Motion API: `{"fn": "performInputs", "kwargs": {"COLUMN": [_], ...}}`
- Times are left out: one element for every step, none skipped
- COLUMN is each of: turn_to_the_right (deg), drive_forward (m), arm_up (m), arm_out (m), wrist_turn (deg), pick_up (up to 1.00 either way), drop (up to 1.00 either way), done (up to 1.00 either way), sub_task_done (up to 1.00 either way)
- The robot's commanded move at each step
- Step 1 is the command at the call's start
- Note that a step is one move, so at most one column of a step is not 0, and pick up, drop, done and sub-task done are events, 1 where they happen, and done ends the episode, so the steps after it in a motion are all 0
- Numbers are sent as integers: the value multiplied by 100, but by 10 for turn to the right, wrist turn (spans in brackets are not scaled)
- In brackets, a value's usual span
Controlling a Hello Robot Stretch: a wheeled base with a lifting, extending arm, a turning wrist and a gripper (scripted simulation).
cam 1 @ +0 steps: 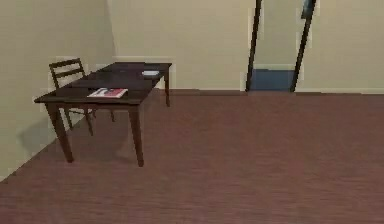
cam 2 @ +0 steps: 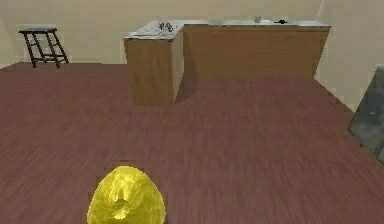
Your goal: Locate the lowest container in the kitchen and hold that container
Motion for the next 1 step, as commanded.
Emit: {"fn": "performInputs", "kwargs": {"turn_to_the_right": [0], "drive_forward": [100], "arm_up": [0], "arm_out": [0], "wrist_turn": [0], "pick_up": [0], "drop": [0], "done": [0], "sub_task_done": [0]}}
